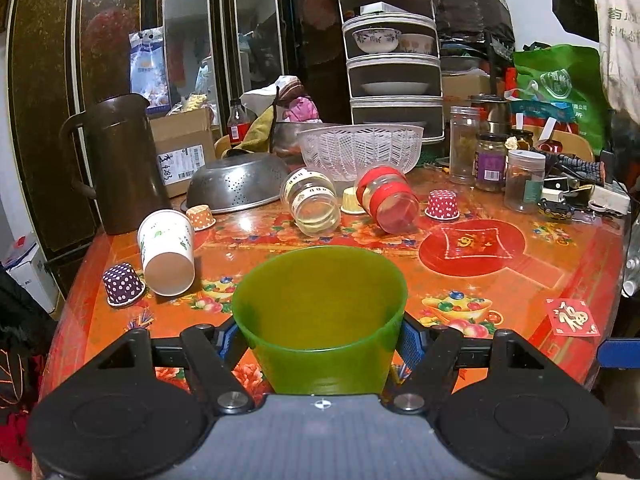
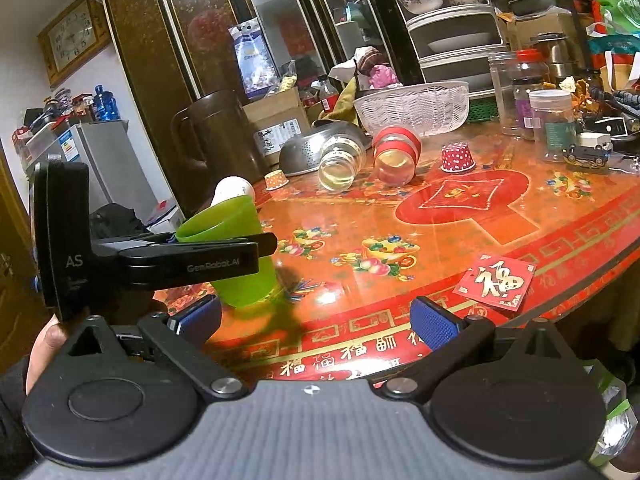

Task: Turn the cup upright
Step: 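Rotate the green cup upright with the left gripper, opening end up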

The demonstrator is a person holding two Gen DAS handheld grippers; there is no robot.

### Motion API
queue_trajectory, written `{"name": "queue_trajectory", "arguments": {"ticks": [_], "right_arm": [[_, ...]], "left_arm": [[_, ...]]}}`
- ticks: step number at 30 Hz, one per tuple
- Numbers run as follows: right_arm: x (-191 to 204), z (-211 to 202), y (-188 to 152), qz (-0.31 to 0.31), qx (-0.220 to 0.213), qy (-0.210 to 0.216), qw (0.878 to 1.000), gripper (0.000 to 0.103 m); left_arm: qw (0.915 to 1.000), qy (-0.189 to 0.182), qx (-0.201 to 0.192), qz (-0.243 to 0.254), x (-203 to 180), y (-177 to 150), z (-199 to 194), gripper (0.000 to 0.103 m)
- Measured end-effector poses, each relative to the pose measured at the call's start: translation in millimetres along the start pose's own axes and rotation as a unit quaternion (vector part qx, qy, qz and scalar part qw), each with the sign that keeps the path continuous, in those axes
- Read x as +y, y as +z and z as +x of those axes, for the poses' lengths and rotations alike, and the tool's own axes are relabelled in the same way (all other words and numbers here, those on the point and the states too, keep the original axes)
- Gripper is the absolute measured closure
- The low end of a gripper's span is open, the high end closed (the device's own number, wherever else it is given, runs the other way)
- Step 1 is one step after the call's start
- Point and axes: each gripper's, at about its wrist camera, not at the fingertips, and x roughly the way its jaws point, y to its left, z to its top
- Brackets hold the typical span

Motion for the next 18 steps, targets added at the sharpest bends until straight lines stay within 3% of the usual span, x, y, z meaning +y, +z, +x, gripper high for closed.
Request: {"name": "queue_trajectory", "arguments": {"ticks": [10, 18], "right_arm": [[3, 1, 0, -0.002, 0.0, 0.003, 1.0, 0.001], [5, 2, 0, -0.005, -0.002, 0.003, 1.0, 0.001]], "left_arm": [[0.9998, 0.001, -0.007, 0.018, -3, -3, 0, 0.012], [0.9996, -0.022, 0.004, 0.017, 7, -13, -8, 0.012]]}}
